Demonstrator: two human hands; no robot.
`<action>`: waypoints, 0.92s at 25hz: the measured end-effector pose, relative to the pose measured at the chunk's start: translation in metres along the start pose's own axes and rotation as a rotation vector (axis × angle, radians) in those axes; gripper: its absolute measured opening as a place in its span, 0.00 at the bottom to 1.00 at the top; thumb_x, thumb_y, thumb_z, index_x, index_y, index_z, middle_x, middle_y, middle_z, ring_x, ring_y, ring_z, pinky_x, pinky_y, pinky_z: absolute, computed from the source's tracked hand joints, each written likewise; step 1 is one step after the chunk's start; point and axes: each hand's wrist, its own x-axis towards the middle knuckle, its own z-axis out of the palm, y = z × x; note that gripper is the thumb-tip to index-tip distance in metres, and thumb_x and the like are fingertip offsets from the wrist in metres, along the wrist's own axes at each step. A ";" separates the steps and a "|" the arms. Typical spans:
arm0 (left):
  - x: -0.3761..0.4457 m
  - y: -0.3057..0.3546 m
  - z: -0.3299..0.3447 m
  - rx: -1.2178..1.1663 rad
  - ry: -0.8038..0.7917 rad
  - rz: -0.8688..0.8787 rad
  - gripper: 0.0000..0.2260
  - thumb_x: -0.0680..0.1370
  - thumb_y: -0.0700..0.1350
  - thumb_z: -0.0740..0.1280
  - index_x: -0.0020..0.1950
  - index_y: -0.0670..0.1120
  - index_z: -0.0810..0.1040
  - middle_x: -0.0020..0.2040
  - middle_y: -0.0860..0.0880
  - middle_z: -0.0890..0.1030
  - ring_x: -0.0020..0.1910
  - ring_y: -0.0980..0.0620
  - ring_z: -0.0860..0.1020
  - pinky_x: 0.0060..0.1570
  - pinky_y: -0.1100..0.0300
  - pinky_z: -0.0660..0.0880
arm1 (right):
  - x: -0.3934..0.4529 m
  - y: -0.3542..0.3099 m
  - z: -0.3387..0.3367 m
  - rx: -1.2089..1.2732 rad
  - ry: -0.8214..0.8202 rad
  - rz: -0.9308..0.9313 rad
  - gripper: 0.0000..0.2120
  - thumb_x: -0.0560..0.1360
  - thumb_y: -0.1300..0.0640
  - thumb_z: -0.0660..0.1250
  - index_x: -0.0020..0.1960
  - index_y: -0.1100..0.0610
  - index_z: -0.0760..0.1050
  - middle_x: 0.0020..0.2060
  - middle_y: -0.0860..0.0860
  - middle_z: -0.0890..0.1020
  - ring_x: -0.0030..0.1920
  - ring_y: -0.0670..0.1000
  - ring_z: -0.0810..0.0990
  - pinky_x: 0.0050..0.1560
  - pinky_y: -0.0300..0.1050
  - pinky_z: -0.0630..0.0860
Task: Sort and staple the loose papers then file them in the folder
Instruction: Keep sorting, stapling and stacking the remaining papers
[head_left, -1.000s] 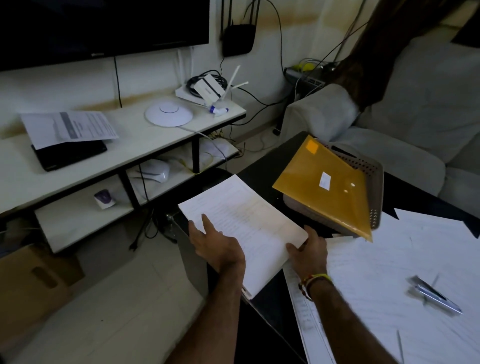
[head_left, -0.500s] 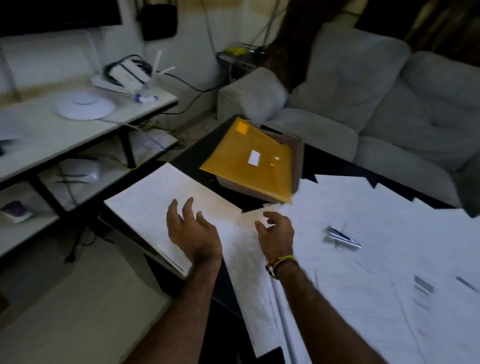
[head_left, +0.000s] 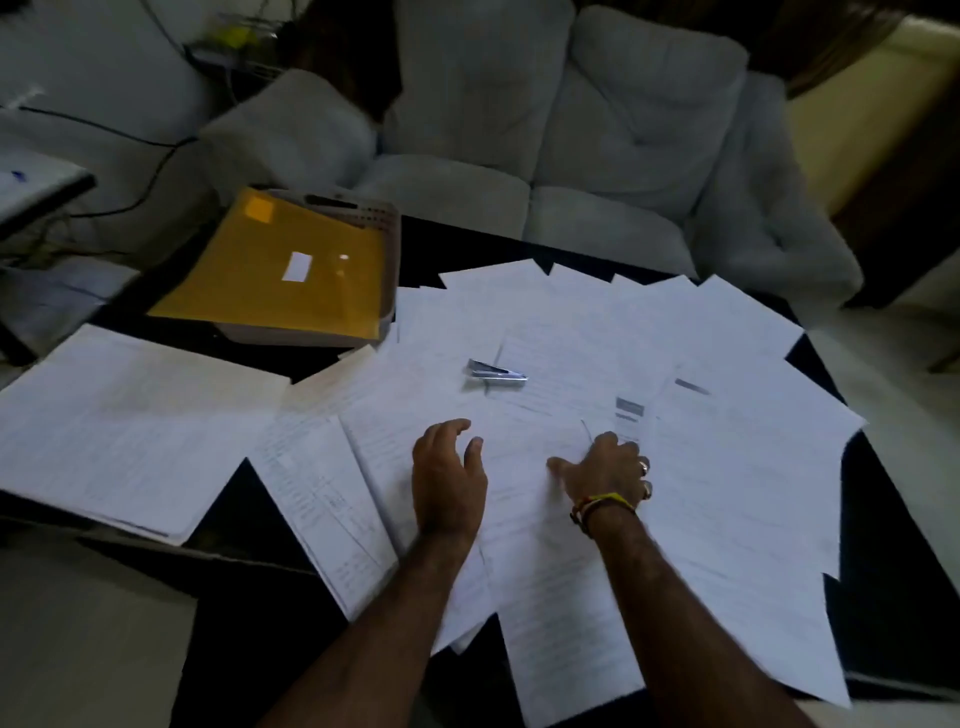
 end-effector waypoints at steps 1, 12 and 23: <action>-0.003 0.003 0.004 0.018 -0.012 -0.009 0.10 0.75 0.41 0.70 0.56 0.44 0.79 0.53 0.50 0.80 0.56 0.48 0.76 0.55 0.60 0.71 | 0.001 0.005 -0.005 -0.023 -0.027 0.036 0.39 0.64 0.37 0.75 0.64 0.59 0.68 0.62 0.59 0.70 0.64 0.62 0.69 0.59 0.59 0.70; -0.006 0.019 -0.004 0.053 -0.078 -0.143 0.22 0.74 0.45 0.72 0.66 0.45 0.71 0.65 0.47 0.75 0.65 0.47 0.70 0.62 0.56 0.68 | 0.015 0.025 -0.015 0.240 -0.098 0.045 0.31 0.65 0.42 0.76 0.61 0.56 0.73 0.60 0.57 0.75 0.62 0.62 0.73 0.62 0.59 0.69; 0.005 0.057 -0.031 -0.409 -0.337 -0.266 0.11 0.76 0.51 0.70 0.54 0.47 0.81 0.46 0.50 0.85 0.43 0.53 0.83 0.44 0.57 0.80 | 0.045 0.051 -0.093 1.337 -0.187 -0.028 0.27 0.61 0.55 0.81 0.56 0.65 0.79 0.49 0.57 0.84 0.49 0.59 0.84 0.55 0.60 0.79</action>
